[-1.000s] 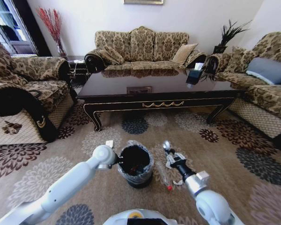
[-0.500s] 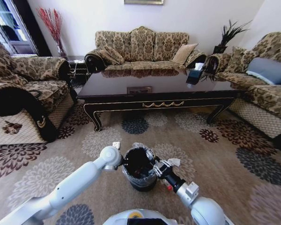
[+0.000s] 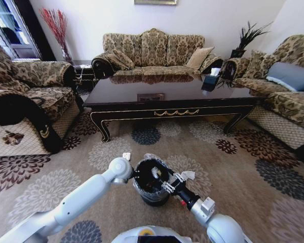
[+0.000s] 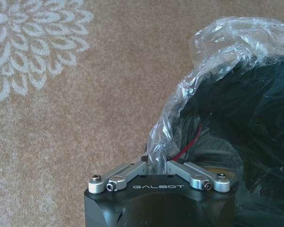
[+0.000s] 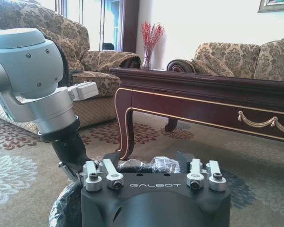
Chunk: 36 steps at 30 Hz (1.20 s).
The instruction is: Move to the front of the table and pick up the trash from the floor, then place it into the trash bin.
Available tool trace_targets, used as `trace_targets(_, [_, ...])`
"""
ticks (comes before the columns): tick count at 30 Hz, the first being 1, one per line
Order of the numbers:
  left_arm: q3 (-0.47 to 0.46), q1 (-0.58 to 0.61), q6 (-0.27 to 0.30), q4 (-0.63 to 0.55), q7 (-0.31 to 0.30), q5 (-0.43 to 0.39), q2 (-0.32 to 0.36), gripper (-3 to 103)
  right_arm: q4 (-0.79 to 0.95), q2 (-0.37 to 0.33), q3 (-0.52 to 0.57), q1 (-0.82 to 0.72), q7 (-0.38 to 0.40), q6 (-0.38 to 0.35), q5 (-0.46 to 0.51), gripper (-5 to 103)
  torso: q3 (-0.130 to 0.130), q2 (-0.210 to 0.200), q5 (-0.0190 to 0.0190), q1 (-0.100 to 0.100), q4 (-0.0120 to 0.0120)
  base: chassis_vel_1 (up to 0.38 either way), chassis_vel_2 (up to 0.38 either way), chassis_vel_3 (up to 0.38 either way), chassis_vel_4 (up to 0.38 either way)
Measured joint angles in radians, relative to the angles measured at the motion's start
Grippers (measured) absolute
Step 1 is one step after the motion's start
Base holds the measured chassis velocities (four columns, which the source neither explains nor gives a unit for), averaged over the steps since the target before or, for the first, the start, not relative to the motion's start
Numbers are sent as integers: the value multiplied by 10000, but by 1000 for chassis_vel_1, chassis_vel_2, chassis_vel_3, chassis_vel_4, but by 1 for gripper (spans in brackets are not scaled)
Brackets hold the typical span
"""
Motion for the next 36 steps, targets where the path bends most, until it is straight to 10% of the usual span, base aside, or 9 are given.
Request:
trace_targets(9, [-450, 202, 0, -48, -5, -17, 426, 0, -63, 273, 139, -124, 683, -103, 439, 100, 0, 0, 0, 0, 0, 0, 0, 0, 0])
trace_targets(17, [-1526, 854, -1, -11, 87, 35, 777, 0, -458, 142, 854, -5, 1642, -545, 2155, 100, 0, 0, -3, 0, -3, 0, 0, 0, 0])
trace_targets(36, [-3117, 2166, -1, -388, 220, 123, 1339, 0, -5591, -447, 824, 996, 1660, -495, 2853, 100, 0, 0, 2, 0, 0, 0, 0, 0, 0])
